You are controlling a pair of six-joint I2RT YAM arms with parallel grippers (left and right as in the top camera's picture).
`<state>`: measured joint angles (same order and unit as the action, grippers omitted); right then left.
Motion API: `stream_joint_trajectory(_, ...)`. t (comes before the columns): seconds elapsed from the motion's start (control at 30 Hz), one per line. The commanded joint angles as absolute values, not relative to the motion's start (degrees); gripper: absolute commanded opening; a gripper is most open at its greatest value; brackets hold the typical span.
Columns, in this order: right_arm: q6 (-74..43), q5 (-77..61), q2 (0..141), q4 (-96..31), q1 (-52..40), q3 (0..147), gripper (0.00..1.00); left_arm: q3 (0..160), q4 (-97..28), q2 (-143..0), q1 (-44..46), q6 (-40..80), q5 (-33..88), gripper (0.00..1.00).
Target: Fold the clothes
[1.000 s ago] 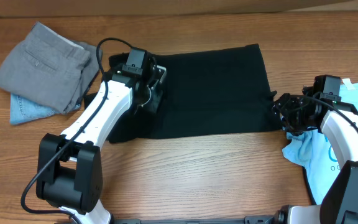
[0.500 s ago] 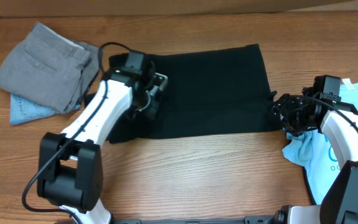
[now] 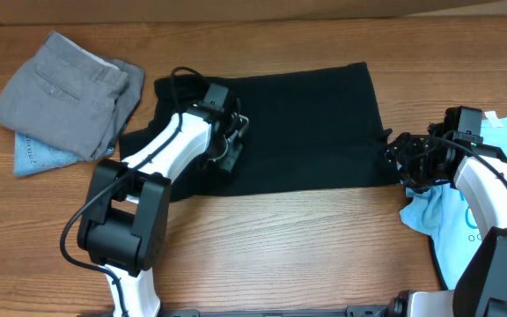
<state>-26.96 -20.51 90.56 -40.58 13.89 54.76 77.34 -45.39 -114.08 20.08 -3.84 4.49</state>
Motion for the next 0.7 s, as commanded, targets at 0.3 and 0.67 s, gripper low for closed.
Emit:
stream_joint_trajectory(0.3,-26.72,-19.51,90.56,-40.47,13.89,55.83,0.72,88.95,-47.27,-114.04,17.47,-0.43,-4.91,0.09)
stream_joint_trajectory(0.67,-26.57,-18.87,90.56,-40.42,13.89,55.83,0.73,84.95,-56.97,-114.08,18.63,-2.17,4.67,0.04)
